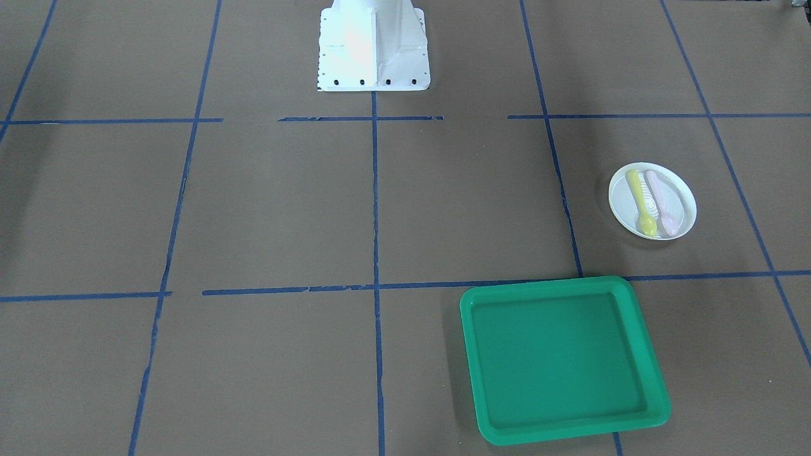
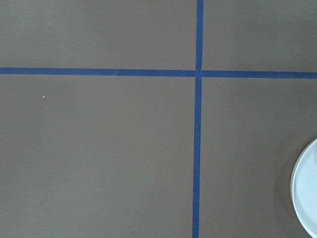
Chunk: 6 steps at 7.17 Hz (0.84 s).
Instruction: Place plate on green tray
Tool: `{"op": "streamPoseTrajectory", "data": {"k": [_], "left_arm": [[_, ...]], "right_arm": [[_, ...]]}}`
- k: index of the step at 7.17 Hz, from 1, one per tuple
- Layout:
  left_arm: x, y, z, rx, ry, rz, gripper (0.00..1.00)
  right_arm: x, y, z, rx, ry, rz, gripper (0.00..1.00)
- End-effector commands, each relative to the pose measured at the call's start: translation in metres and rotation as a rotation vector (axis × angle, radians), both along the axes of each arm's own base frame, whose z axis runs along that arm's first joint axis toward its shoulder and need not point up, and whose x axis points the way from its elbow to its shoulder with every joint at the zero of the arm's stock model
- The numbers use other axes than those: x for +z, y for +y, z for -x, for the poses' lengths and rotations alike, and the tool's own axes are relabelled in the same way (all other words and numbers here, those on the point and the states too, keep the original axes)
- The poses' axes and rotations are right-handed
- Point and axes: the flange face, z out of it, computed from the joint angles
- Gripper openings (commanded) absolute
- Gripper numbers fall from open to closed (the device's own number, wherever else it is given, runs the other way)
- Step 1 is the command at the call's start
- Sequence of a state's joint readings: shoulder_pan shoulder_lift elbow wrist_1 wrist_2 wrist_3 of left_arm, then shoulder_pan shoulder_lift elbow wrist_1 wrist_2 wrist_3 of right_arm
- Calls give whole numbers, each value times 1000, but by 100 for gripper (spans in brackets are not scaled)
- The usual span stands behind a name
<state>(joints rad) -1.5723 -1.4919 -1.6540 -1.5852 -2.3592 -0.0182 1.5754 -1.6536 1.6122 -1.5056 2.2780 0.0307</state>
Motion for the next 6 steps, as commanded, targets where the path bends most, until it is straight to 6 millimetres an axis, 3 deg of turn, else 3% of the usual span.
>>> {"op": "streamPoseTrajectory", "data": {"k": [1,2,3,5,6], "left_arm": [[-3,-7,0,2,-2,-12,100],[-6,-8,0,0,5,-16,100],[-25,-12,-4,16,-20,-70,100],[-43,-21,-10,9,-53,-99,100],[-43,-24,-21,-42,-46,-44,100]], "right_arm": [[0,0,0,0,0,1,100],[0,0,0,0,0,1,100],[0,0,0,0,0,1,100],[0,0,0,0,0,1,100],[0,0,0,0,0,1,100]]}}
